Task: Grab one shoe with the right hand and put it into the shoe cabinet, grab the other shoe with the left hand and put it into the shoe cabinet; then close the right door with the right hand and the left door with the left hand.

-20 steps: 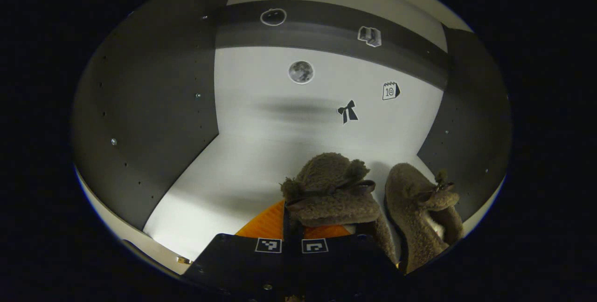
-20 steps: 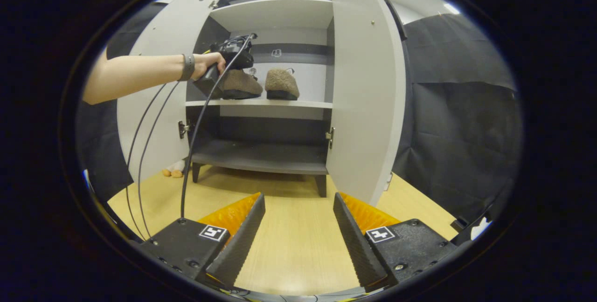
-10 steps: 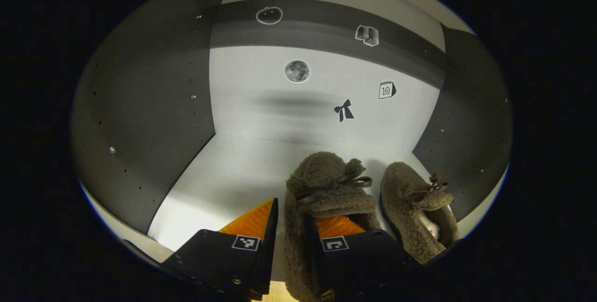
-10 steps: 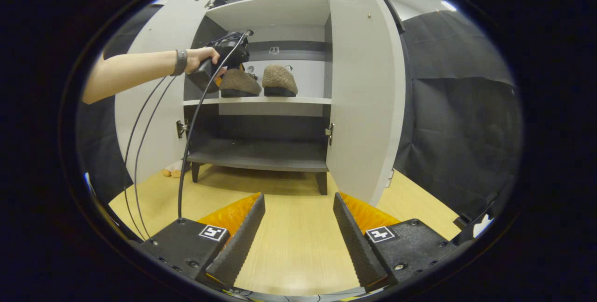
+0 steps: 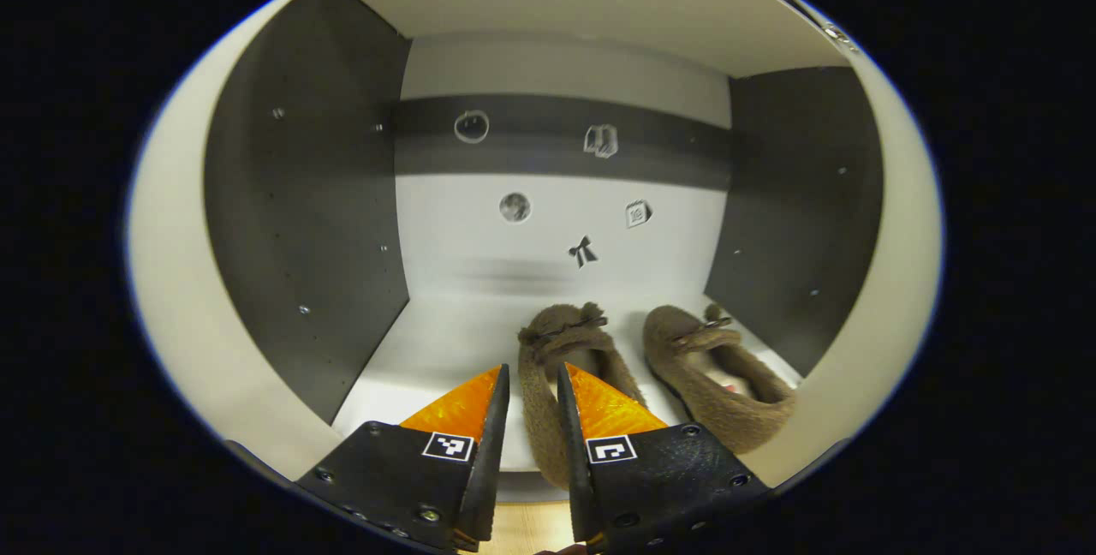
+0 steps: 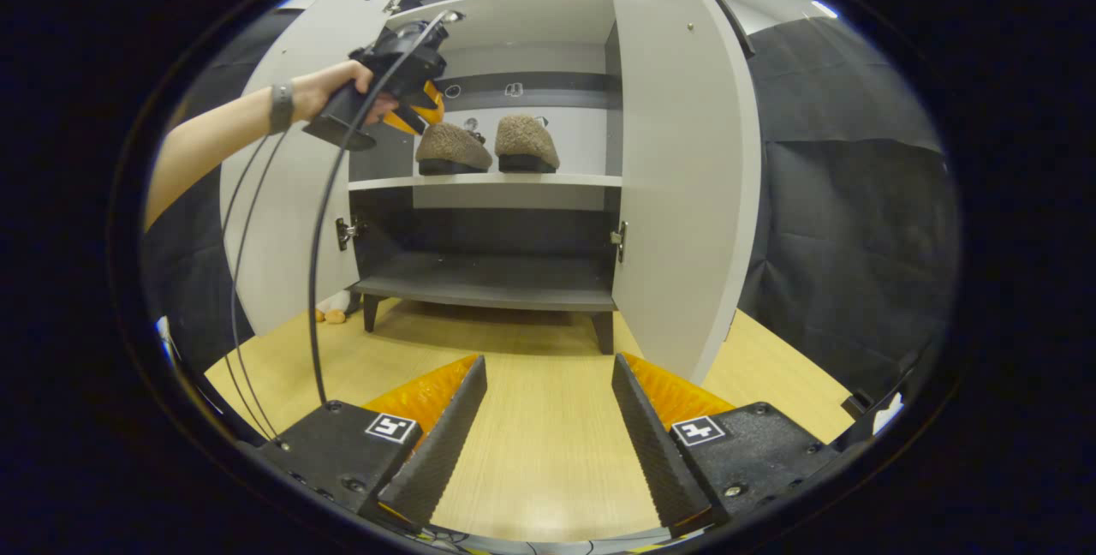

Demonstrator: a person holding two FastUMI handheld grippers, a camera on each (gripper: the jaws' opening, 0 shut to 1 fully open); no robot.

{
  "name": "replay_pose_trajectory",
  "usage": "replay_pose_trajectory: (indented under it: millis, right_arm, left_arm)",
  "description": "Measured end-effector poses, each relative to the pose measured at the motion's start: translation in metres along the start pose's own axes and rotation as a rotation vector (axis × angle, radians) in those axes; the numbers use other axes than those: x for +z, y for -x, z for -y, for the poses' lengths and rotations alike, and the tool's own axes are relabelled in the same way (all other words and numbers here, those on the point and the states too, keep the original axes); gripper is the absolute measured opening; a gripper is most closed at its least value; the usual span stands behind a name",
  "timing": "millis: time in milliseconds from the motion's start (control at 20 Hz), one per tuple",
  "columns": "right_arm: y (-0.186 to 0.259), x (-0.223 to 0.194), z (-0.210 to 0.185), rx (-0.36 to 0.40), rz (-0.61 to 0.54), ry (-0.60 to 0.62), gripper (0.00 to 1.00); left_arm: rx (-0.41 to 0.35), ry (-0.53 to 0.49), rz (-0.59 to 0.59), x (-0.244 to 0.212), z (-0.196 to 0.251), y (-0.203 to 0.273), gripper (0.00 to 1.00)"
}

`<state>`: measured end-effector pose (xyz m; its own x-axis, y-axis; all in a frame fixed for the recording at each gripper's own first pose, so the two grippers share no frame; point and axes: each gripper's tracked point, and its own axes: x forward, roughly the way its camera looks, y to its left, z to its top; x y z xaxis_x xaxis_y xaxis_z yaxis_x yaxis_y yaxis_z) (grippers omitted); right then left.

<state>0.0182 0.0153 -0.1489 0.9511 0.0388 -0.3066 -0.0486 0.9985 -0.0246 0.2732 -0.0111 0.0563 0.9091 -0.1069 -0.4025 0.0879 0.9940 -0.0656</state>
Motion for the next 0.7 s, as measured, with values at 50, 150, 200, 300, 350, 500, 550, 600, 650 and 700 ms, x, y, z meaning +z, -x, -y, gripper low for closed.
replay_pose_trajectory:
  millis: [50, 150, 200, 300, 350, 500, 550, 600, 650, 700]
  right_arm:
    - [0.0, 0.0, 0.0, 0.002, 0.0, -0.003, 0.93]
    - [0.002, 0.002, 0.0, 0.004, 0.006, -0.007, 0.94]
    - [0.003, 0.004, 0.0, 0.004, 0.011, -0.009, 0.94]
    - [0.004, 0.008, 0.001, 0.003, 0.024, -0.013, 0.97]
    - [0.005, 0.01, 0.001, 0.003, 0.031, -0.014, 0.93]
    - [0.007, 0.016, 0.001, 0.003, 0.044, -0.022, 0.94]
    - [0.008, 0.018, 0.001, 0.007, 0.05, -0.026, 0.94]
    - [0.008, 0.02, 0.001, 0.013, 0.059, -0.019, 0.94]
    - [0.007, 0.021, 0.005, 0.006, 0.067, -0.005, 0.97]
    - [0.006, 0.024, 0.009, -0.001, 0.072, 0.006, 0.94]
  left_arm:
    - [-0.028, 0.009, 0.04, 0.007, 0.006, 0.018, 0.34]
    - [-0.084, 0.029, 0.111, 0.008, 0.017, 0.051, 0.41]
    - [-0.102, 0.033, 0.136, 0.003, 0.021, 0.067, 0.41]
    - [-0.096, 0.012, 0.198, -0.005, 0.022, 0.099, 0.42]
    - [-0.071, -0.016, 0.234, -0.013, 0.021, 0.114, 0.25]
    - [-0.053, -0.074, 0.318, -0.041, 0.028, 0.149, 0.53]
    - [-0.056, -0.081, 0.326, -0.054, 0.031, 0.157, 0.6]
    - [-0.049, -0.085, 0.337, -0.066, 0.031, 0.165, 0.63]
    - [-0.04, -0.088, 0.345, -0.077, 0.032, 0.172, 0.62]
    - [-0.033, -0.09, 0.349, -0.089, 0.033, 0.18, 0.62]
